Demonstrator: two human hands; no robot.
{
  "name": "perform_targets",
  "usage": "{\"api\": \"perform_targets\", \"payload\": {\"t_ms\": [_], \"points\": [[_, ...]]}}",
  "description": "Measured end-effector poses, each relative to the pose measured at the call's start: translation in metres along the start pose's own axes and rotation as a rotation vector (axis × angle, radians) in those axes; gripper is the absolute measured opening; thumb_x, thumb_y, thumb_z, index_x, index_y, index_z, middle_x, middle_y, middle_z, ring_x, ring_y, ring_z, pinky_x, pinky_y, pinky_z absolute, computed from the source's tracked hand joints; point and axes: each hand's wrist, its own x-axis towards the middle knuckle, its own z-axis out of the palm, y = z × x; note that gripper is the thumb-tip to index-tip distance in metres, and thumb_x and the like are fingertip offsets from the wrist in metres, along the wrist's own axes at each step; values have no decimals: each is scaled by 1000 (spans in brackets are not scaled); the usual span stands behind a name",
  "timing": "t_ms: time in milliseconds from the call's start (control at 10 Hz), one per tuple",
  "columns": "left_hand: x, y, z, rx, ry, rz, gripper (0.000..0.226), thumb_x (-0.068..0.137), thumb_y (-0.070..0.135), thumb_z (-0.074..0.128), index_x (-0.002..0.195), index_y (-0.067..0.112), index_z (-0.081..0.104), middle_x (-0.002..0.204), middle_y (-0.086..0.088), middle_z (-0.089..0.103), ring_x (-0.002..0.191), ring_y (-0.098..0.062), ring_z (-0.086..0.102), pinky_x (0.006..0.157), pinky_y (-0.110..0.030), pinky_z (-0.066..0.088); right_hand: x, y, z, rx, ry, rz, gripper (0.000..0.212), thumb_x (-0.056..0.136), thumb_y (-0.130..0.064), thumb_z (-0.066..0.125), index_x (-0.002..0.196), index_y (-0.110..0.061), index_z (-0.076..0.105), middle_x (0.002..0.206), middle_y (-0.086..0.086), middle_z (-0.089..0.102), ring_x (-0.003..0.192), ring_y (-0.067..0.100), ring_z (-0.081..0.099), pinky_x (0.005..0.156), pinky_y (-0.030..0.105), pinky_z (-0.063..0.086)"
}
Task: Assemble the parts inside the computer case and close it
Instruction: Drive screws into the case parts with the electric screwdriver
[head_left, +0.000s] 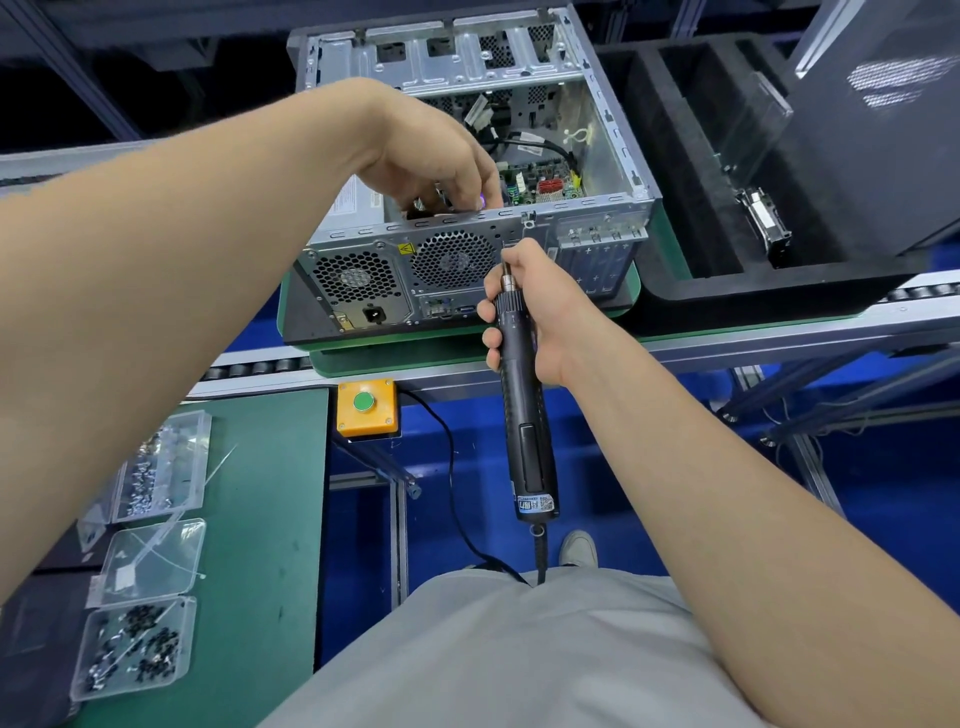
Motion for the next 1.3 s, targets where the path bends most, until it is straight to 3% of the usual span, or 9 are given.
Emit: {"api": "perform_targets", "payload": {"t_ms": [100, 200, 300, 400, 500, 700, 1100, 1200, 1300], "points": [[1, -3, -2, -27, 4, 17, 31, 101, 5, 48, 121, 25, 59, 107, -12, 49, 90, -30, 37, 66, -40, 42, -1, 0, 0, 1, -2, -4, 42, 98, -46, 45, 66, -20, 53, 66, 2, 55, 48, 20, 45, 52, 29, 45], [5, -6, 2, -28, 40, 19, 35, 104, 5, 47, 121, 30, 65, 140, -7, 48, 105, -27, 47, 79, -43, 45, -2, 1, -1, 5, -7, -6, 42, 98, -46, 45, 67, -20, 53, 65, 2, 55, 48, 20, 46, 52, 29, 45], [10, -11, 7, -24, 110, 8, 36, 104, 1, 45, 118, 25, 69, 159, 5, 29, 140, -27, 31, 95, -46, 37, -3, 2, -2, 7, -11, -2, 43, 98, -47, 46, 66, -20, 53, 65, 2, 55, 47, 20, 46, 52, 29, 46], [11, -12, 9, -51, 132, 5, 38, 103, -1, 44, 111, 26, 70, 162, 4, 26, 152, -29, 15, 105, -46, 27, -4, 2, -2, 11, -14, 0, 43, 98, -46, 46, 66, -19, 53, 66, 2, 54, 48, 20, 46, 53, 29, 45], [10, -12, 11, -76, 143, 12, 38, 103, -1, 44, 104, 26, 70, 161, -3, 30, 153, -33, 15, 106, -44, 28, -5, 0, -2, 6, -17, -3, 42, 98, -46, 46, 66, -19, 53, 66, 2, 54, 48, 20, 46, 52, 29, 45], [10, -13, 10, -87, 144, 26, 40, 102, -4, 44, 99, 24, 72, 164, -11, 26, 154, -35, 8, 122, -57, 16, -5, 1, -1, -8, -21, 1, 43, 99, -46, 45, 67, -19, 53, 66, 2, 55, 47, 20, 46, 52, 29, 45], [13, -12, 9, -98, 131, 4, 40, 101, -8, 39, 107, 19, 69, 163, -16, 28, 153, -40, 13, 117, -58, 27, -1, -1, -1, -7, -25, 10, 42, 99, -46, 45, 67, -19, 53, 66, 2, 54, 48, 21, 45, 53, 29, 44], [11, -16, 11, -150, 127, 11, 35, 100, -8, 41, 106, 16, 65, 147, -12, 45, 130, -35, 43, 101, -49, 42, 0, -1, -1, -7, -28, 10, 42, 99, -46, 45, 67, -19, 53, 66, 2, 54, 49, 21, 45, 53, 28, 44], [8, -19, 13, -184, 126, 25, 31, 100, -6, 43, 106, 17, 63, 122, -5, 54, 99, -25, 50, 85, -41, 43, -1, -1, -1, -7, -33, 12, 42, 99, -46, 45, 67, -19, 53, 66, 2, 54, 49, 21, 45, 53, 29, 44]]}}
